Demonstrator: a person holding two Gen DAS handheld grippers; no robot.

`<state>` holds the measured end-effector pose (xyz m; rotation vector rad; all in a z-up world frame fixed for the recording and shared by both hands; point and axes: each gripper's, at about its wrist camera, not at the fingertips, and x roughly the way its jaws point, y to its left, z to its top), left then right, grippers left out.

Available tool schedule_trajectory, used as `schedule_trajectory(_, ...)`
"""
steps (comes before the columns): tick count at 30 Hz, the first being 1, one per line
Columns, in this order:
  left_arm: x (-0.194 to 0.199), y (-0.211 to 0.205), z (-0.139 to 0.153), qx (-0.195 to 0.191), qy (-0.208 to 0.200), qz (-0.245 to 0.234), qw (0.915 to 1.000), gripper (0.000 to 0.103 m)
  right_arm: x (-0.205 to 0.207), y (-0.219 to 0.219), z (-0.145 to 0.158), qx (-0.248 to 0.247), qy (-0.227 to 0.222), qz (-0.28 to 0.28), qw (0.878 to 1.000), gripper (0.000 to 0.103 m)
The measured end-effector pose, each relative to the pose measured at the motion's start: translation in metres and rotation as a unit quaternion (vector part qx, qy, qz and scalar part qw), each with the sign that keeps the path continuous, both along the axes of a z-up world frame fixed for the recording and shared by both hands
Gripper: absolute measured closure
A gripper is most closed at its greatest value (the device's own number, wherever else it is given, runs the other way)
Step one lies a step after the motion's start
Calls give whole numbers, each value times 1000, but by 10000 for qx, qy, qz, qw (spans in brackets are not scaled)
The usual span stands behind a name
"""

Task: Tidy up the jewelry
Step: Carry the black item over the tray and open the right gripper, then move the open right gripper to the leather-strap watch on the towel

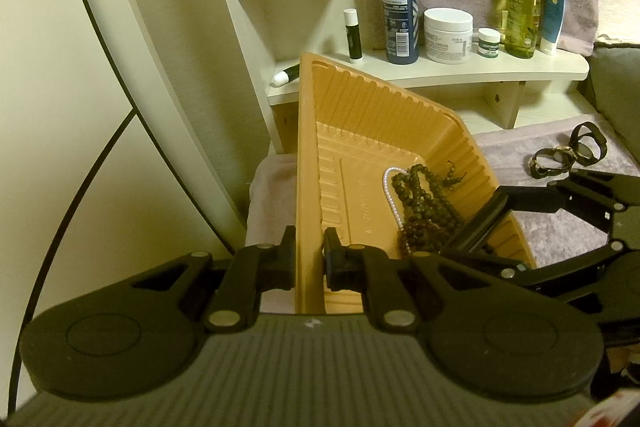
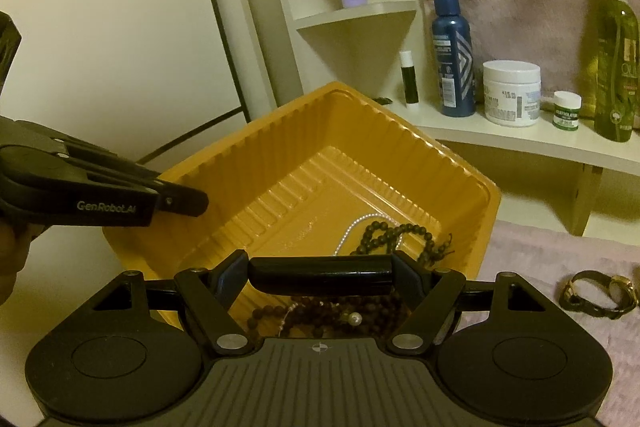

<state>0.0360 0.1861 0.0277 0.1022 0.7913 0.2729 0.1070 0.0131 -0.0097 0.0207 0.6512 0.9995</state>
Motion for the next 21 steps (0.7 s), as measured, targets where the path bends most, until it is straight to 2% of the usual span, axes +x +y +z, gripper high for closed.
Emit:
schedule_trajectory(11, 0, 0, 0, 2, 2, 2, 10000, 91, 4, 1, -5, 76, 296, -31, 9995, 25)
schedule_trajectory(13, 0, 0, 0, -7, 0, 0, 10000, 91, 3, 0, -5, 84, 230, -100, 9997, 17)
schedule_trajectory(21, 0, 0, 0, -10, -5, 6, 10000, 91, 3, -10, 1, 137, 68, -324, 9994, 17)
